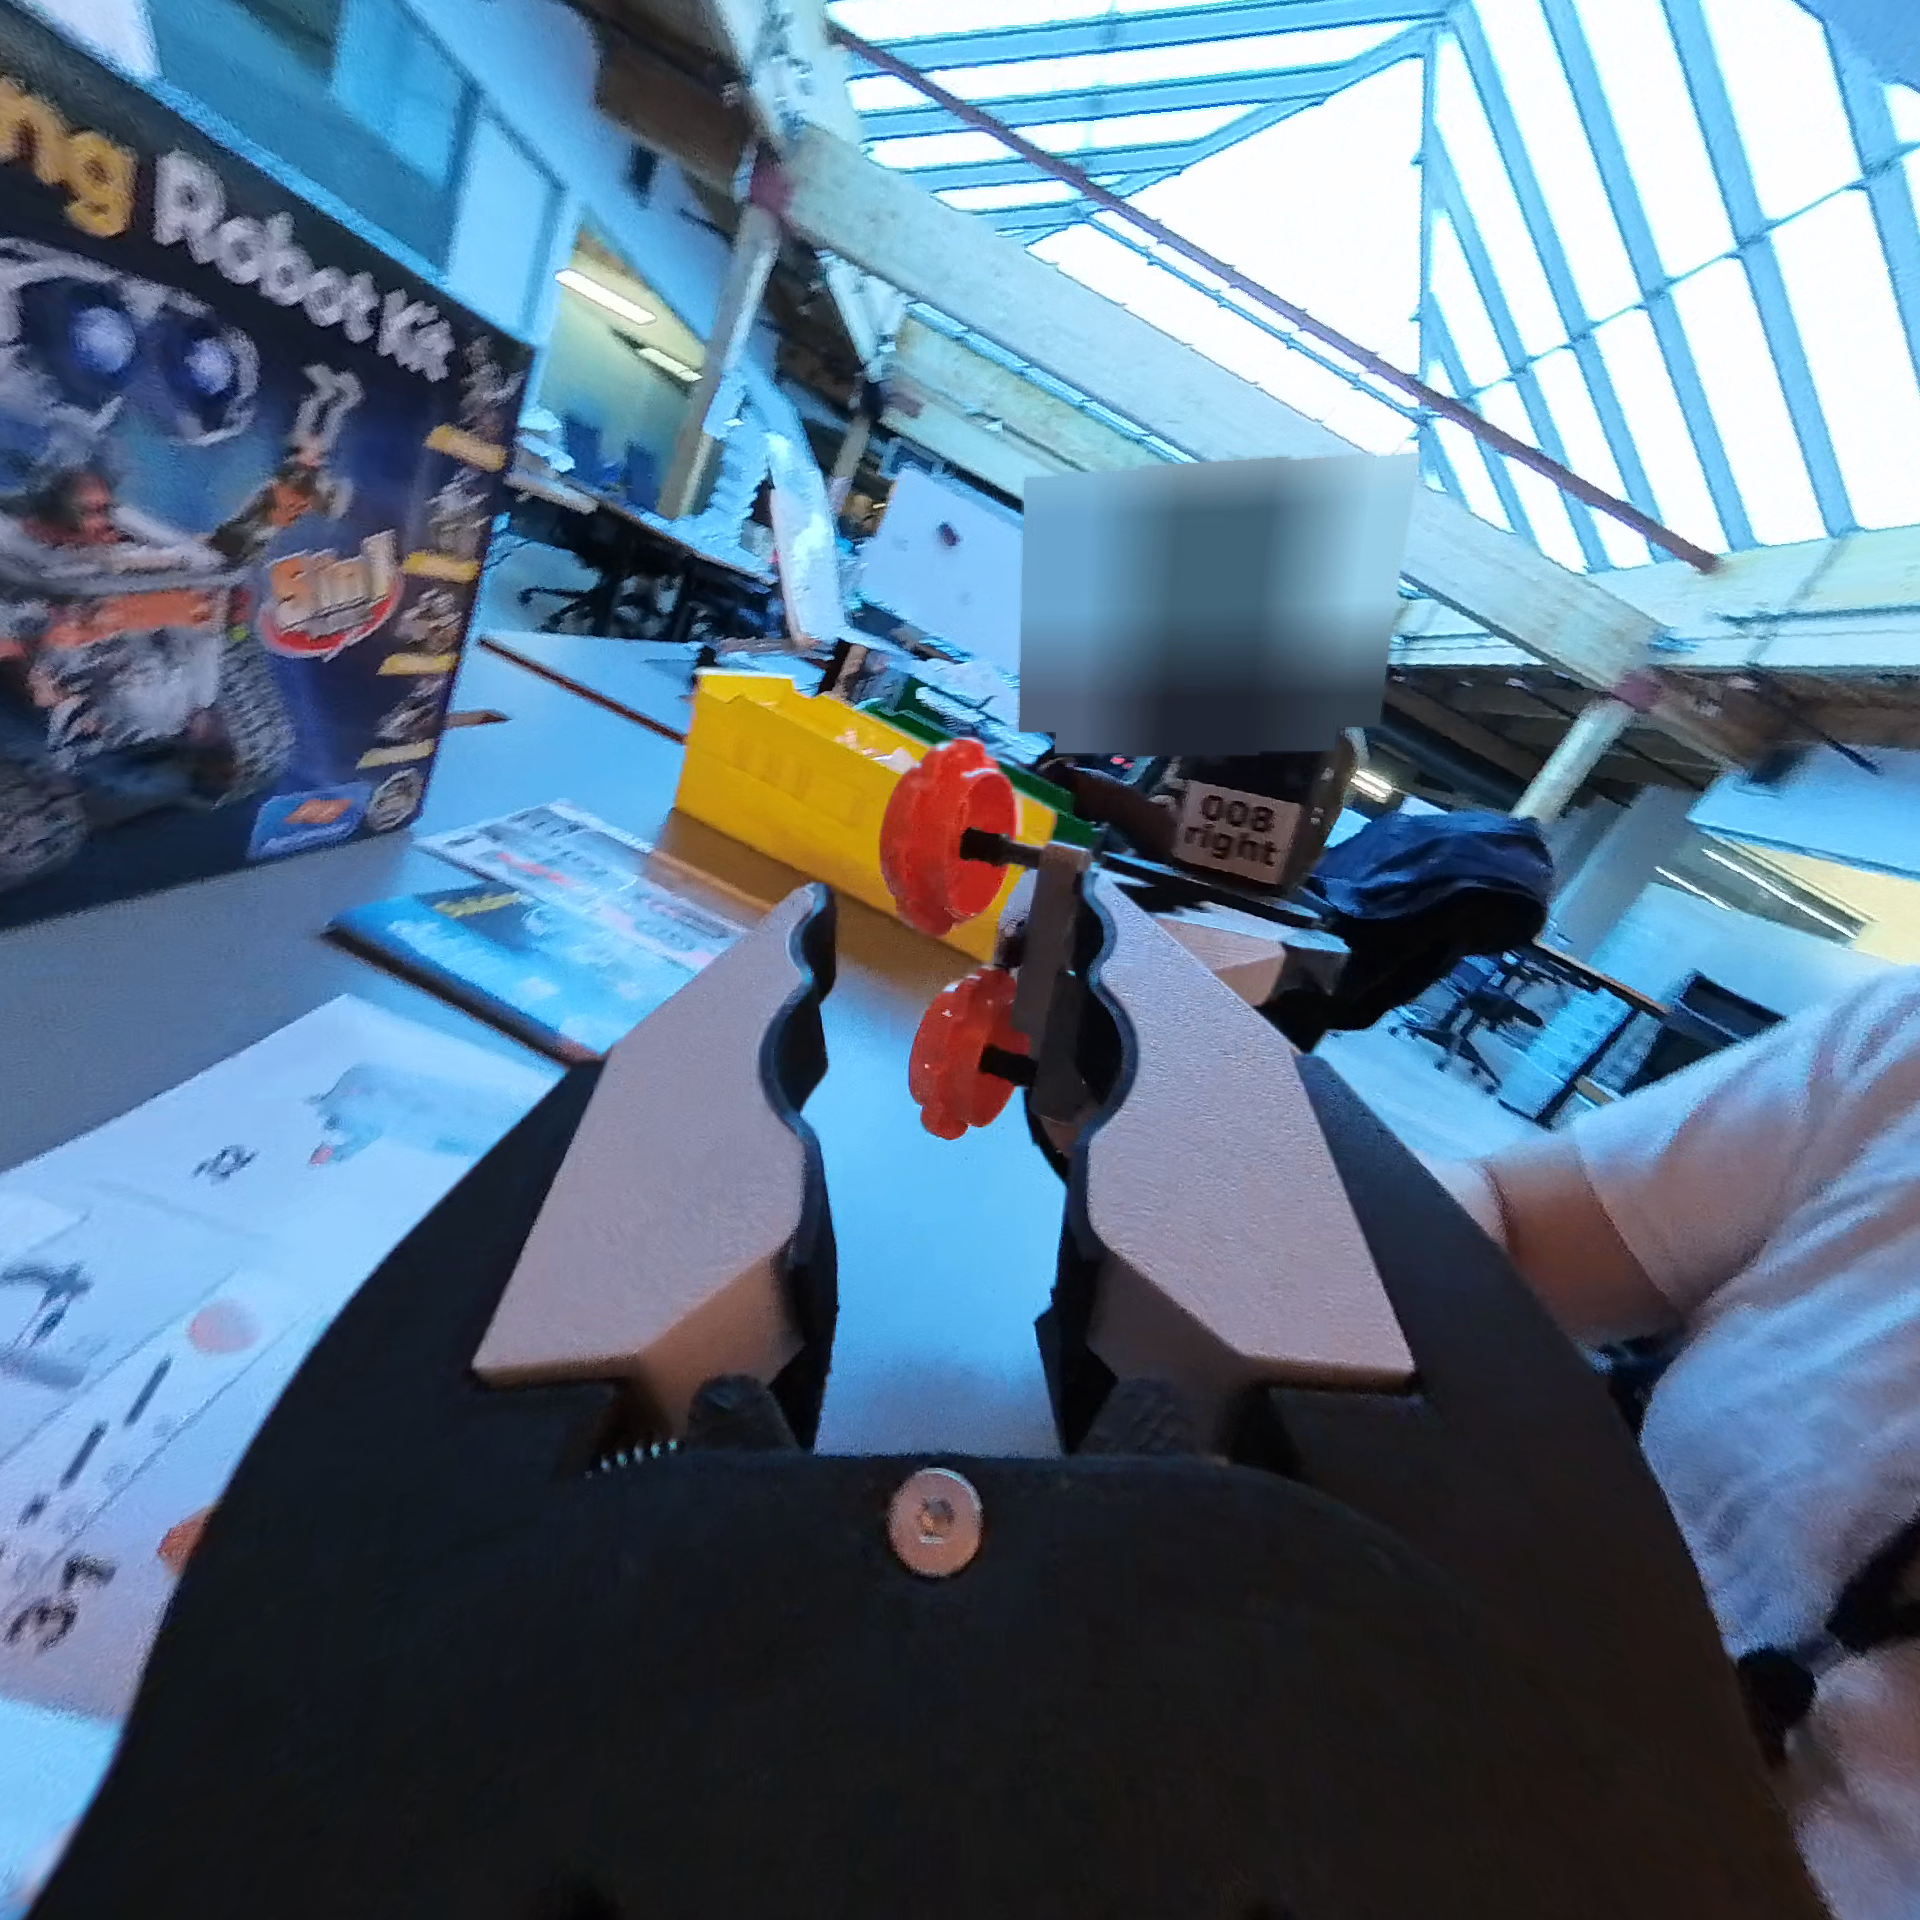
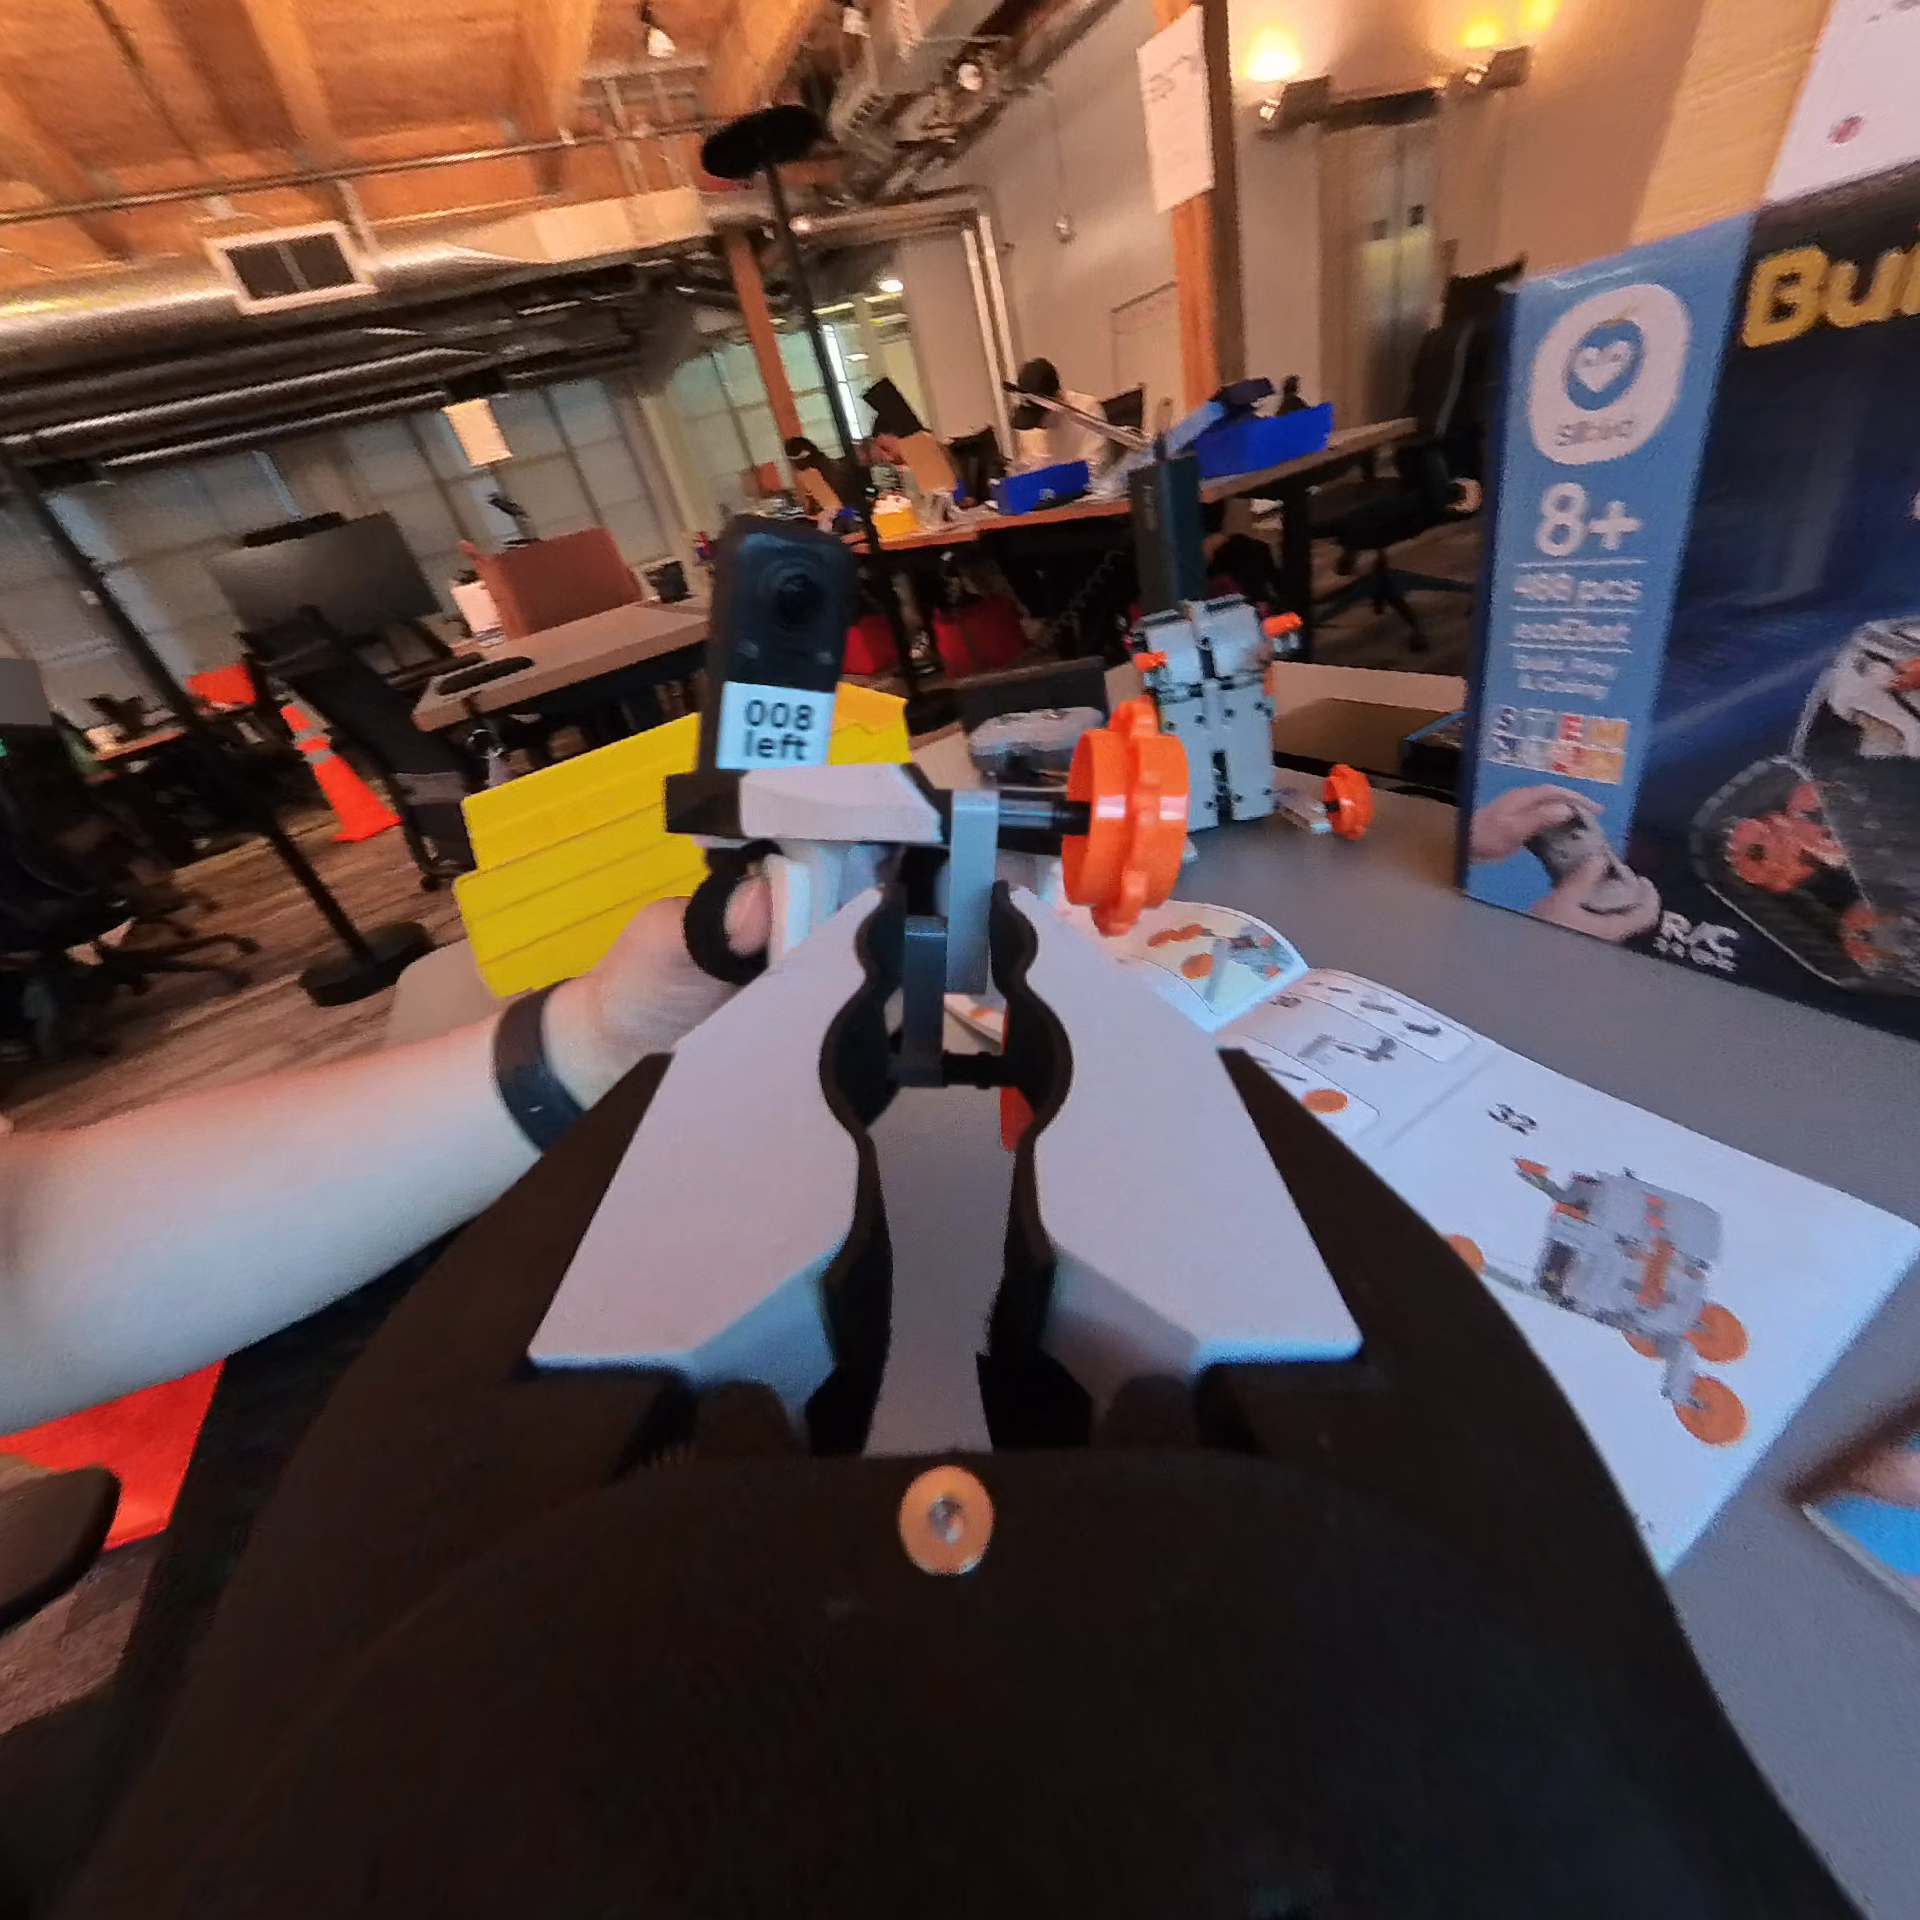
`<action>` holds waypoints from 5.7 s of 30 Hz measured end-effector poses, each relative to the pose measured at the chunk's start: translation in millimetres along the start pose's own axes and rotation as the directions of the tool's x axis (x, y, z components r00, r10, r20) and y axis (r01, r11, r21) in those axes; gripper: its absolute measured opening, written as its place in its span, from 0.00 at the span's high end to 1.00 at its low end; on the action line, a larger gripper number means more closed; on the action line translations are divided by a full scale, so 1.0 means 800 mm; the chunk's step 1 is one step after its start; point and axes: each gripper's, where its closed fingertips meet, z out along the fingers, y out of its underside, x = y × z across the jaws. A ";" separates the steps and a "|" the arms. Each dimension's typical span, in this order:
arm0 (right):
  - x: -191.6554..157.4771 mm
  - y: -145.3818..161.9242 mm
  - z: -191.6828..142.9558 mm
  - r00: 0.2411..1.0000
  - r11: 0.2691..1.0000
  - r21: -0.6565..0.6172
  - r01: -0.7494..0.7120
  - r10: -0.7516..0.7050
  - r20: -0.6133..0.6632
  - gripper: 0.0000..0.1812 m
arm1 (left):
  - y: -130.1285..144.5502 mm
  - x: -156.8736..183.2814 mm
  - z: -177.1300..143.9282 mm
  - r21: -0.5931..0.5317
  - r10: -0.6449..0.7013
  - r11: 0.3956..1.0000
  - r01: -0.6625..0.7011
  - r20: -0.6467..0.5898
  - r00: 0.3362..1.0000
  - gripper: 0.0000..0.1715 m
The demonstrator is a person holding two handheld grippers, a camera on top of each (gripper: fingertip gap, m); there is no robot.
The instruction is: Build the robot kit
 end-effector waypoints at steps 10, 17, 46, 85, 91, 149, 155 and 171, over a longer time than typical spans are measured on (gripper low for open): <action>0.054 0.014 0.005 0.964 0.982 0.073 -0.172 0.183 -0.192 0.92 | 0.002 -0.021 0.000 -0.171 0.195 0.976 -0.132 0.433 0.880 0.86; 0.053 0.009 0.006 0.960 0.991 0.104 -0.084 0.109 -0.258 0.92 | 0.002 -0.029 0.027 -0.253 0.275 0.952 -0.171 0.468 0.840 0.91; -0.099 -0.062 -0.030 0.662 0.711 0.213 0.670 -0.702 0.262 0.68 | -0.040 0.135 -0.040 -0.770 0.029 0.638 0.031 0.064 0.998 0.97; -0.043 0.044 -0.020 0.948 0.998 -0.014 0.063 -0.064 -0.313 0.81 | 0.046 0.025 -0.023 -0.429 0.279 0.902 0.047 0.663 0.695 0.98; -0.025 0.074 -0.014 0.941 0.994 -0.078 -0.073 0.042 -0.336 0.89 | 0.063 0.012 -0.028 -0.315 0.179 0.944 0.096 0.737 0.652 0.97; -0.008 0.056 -0.030 0.934 0.986 0.032 -0.166 0.167 -0.317 0.91 | 0.068 0.015 0.000 -0.067 0.023 0.997 0.039 0.737 0.675 0.98; -0.007 0.045 -0.035 0.930 0.963 0.127 -0.237 0.263 -0.256 0.91 | 0.063 0.017 0.001 -0.033 -0.001 0.999 0.035 0.724 0.690 0.98; -0.003 0.055 -0.033 0.936 0.978 0.054 -0.203 0.210 -0.284 0.97 | 0.067 0.020 0.002 -0.035 0.015 0.999 0.015 0.725 0.688 0.98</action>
